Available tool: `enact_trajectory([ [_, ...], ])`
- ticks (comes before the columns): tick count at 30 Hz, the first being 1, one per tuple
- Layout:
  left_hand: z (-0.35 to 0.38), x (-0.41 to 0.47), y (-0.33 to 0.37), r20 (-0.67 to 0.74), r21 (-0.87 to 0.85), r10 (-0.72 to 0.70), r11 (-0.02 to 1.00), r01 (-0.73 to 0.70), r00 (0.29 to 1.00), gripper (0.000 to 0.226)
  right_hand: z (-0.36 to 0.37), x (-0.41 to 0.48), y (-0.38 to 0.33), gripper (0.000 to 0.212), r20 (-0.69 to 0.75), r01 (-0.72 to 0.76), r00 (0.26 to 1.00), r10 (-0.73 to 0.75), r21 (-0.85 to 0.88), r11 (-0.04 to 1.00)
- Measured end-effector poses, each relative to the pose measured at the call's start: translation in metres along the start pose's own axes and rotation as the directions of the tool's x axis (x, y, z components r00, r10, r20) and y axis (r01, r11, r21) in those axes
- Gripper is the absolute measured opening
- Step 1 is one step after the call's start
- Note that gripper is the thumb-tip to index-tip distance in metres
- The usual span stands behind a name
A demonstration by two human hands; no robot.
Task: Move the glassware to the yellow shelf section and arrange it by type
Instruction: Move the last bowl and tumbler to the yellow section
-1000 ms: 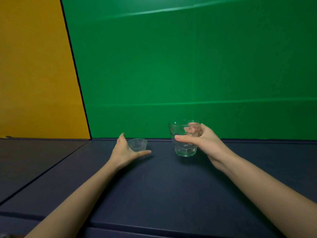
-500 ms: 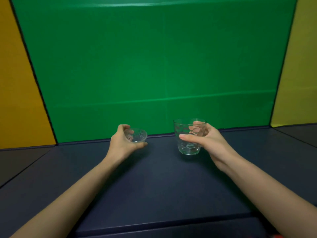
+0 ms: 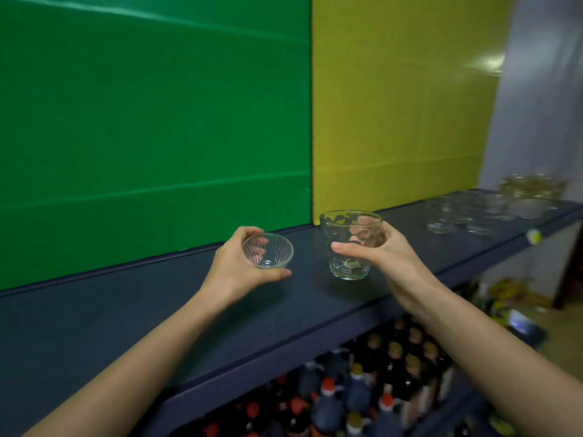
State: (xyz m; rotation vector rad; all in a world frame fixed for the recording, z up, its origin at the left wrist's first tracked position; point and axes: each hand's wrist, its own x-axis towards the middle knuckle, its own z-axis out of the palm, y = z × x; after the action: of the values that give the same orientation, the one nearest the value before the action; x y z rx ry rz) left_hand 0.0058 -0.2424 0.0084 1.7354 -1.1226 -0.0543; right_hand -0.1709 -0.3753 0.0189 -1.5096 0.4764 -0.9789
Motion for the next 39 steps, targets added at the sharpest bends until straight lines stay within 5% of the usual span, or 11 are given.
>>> enact_trajectory([
  [16, 0.247, 0.022, 0.119, 0.134, -0.172, 0.074, 0.984, -0.050, 0.988, 0.085, -0.270, -0.014, -0.013, 0.067, -0.247, -0.017, 0.969, -0.015, -0.126, 0.992],
  [29, 0.428, 0.085, 0.192, 0.262, -0.274, 0.196, 0.954, -0.122, 0.945, 0.073, -0.432, 0.035, 0.001, 0.050, -0.412, -0.034, 0.909, -0.061, -0.220, 0.975],
  [39, 0.549, 0.175, 0.228, 0.192, -0.242, 0.203, 0.958, -0.154, 0.960, 0.074, -0.545, 0.133, 0.007, 0.082, -0.393, -0.051, 0.917, -0.065, -0.277, 0.959],
])
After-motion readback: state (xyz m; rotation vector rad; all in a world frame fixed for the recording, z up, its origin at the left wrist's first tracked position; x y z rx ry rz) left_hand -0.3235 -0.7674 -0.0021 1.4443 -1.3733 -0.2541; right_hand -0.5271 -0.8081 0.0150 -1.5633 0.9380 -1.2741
